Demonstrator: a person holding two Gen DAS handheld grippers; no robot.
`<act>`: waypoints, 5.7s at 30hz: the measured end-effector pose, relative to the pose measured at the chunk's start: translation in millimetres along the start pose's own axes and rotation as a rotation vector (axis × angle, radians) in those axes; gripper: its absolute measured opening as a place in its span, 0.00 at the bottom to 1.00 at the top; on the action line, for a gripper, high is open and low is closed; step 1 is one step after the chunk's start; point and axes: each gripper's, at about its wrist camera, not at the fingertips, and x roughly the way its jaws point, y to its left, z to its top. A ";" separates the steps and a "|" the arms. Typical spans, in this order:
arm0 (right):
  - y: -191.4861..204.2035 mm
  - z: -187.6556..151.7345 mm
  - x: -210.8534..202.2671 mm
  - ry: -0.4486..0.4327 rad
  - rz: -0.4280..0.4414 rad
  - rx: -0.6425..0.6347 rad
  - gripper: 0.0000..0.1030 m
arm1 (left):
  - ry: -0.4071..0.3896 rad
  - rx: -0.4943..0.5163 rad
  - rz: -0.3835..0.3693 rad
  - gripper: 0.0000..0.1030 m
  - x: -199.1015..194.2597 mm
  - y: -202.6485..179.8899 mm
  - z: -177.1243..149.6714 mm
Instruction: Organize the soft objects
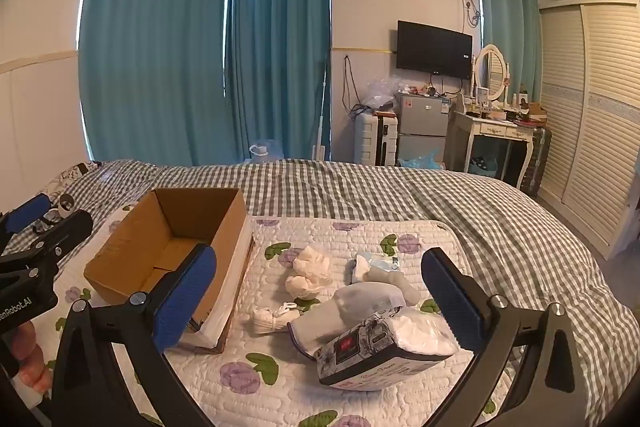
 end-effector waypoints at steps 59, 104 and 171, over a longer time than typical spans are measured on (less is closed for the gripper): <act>-0.5 -4.2 0.3 0.020 0.012 0.004 1.00 | -0.005 0.006 0.004 0.94 -4.8 -7.1 -1.6; -108.7 -75.8 68.9 0.354 0.007 0.337 1.00 | 0.304 0.064 0.047 0.94 22.4 -117.0 -39.7; -151.3 72.6 43.5 0.219 0.133 0.051 0.77 | 0.418 -0.026 -0.287 0.47 80.1 -139.4 32.9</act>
